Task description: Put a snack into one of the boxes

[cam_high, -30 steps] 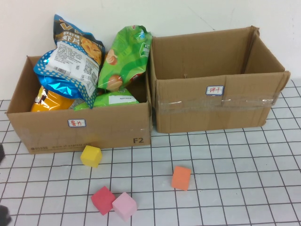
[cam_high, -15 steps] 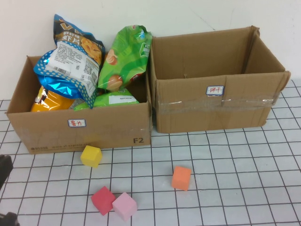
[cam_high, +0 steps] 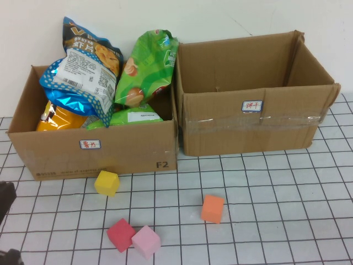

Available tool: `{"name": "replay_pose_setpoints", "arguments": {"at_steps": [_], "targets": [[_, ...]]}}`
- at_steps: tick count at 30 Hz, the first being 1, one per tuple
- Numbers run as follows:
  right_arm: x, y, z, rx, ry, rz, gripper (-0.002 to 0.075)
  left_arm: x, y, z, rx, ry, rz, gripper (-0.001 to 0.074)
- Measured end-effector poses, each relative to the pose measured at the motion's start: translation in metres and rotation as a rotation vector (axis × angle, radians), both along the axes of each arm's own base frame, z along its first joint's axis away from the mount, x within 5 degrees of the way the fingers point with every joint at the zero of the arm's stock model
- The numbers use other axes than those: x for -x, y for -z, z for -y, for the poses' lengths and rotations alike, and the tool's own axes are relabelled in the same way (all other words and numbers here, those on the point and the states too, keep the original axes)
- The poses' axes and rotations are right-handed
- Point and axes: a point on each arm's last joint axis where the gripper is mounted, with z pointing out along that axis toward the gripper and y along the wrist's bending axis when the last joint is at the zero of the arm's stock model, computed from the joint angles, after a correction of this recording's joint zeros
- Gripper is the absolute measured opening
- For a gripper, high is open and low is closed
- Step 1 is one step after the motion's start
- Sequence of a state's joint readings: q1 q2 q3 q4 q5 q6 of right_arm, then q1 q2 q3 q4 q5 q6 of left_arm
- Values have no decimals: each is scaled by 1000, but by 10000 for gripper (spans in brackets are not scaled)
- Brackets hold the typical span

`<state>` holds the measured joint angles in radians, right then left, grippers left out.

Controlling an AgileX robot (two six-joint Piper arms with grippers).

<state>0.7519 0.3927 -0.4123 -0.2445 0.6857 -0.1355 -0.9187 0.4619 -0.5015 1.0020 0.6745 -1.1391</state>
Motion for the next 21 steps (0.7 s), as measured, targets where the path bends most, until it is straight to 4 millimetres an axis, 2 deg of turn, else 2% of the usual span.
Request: {"name": "replay_pose_setpoints", "arguments": {"at_steps": [5,10,15,21], "targets": [[0,0,0,0,0,-3,2,1,14,-1,-32,4,-6,-1],[0,0,0,2,1,-5,2,4,38,-15,-5,-100,-41,-1],[0,0,0,2,1,-7,1,12,55,-33,11,-215,-2,-1],[0,1,0,2,2,-9,1,26,77,-39,19,-246,26,-1]]}}
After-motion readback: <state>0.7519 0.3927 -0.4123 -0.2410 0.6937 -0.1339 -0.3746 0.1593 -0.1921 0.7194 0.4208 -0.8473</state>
